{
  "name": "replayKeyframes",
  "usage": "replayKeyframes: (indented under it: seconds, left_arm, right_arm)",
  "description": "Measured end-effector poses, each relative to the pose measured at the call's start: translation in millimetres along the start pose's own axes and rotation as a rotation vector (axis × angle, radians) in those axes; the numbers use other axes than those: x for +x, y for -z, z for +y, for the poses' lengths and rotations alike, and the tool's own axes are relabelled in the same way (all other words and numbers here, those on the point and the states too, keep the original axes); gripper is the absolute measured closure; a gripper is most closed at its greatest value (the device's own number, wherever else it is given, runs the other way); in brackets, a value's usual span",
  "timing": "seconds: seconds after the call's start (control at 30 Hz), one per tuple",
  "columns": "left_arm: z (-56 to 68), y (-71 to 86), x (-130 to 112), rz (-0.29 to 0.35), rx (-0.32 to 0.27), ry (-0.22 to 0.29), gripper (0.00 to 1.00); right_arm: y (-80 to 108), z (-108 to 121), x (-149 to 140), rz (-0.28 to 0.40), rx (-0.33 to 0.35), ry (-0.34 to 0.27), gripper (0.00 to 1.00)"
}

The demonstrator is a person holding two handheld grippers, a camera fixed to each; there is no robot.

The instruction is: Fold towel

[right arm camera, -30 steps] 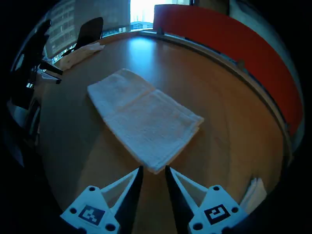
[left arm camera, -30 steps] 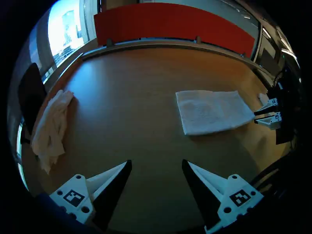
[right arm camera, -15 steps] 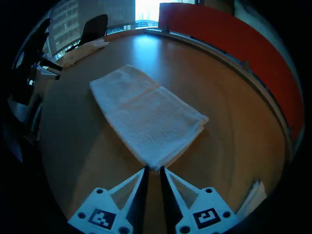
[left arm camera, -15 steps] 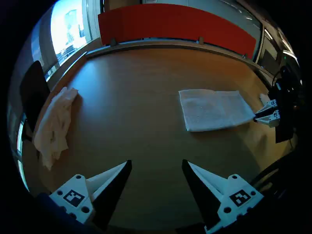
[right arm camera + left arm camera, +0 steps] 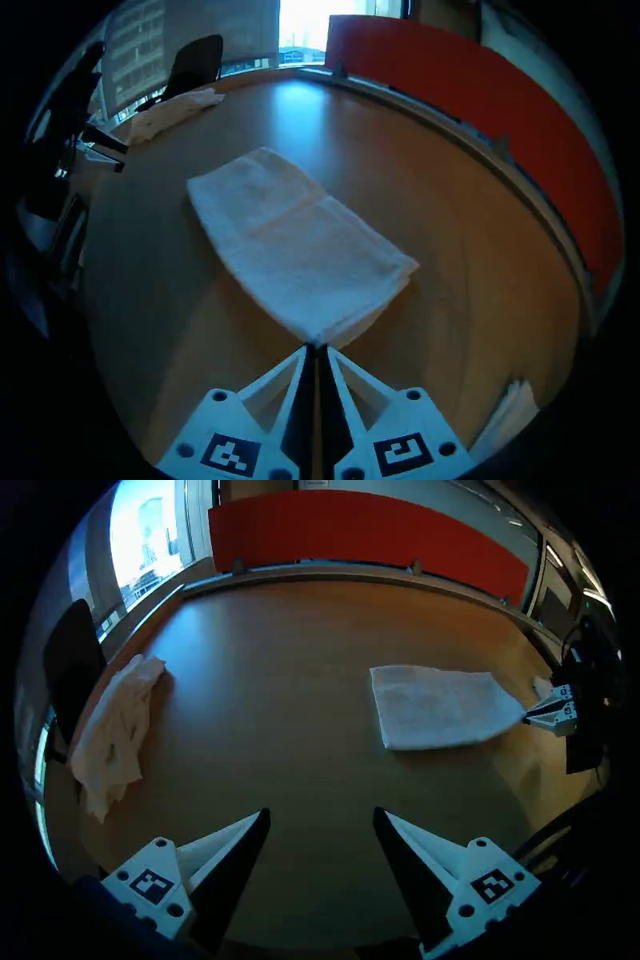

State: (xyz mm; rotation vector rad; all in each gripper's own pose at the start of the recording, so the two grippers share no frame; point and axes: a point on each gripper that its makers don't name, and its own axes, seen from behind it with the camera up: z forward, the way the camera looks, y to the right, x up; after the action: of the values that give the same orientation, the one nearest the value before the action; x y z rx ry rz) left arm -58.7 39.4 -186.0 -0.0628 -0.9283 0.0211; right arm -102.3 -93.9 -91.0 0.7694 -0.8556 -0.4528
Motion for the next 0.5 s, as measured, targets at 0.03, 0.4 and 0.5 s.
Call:
replayKeyframes:
  seconds: [0.03,0.4,0.5]
  left_arm:
    - [-0.2,0.6,0.3,0.001,0.000,0.002,0.05]
    - [-3.4,5.8,0.9,0.010,0.004,0.016,0.04]
    - [-4.0,6.3,0.2,0.011,0.006,0.019,0.05]
  right_arm:
    - [1.9,1.0,5.0,0.008,-0.004,0.006,0.98]
    - [15.8,7.1,59.7,0.070,-0.025,0.092,0.98]
    - [17.9,6.9,76.8,0.090,-0.024,0.119,0.98]
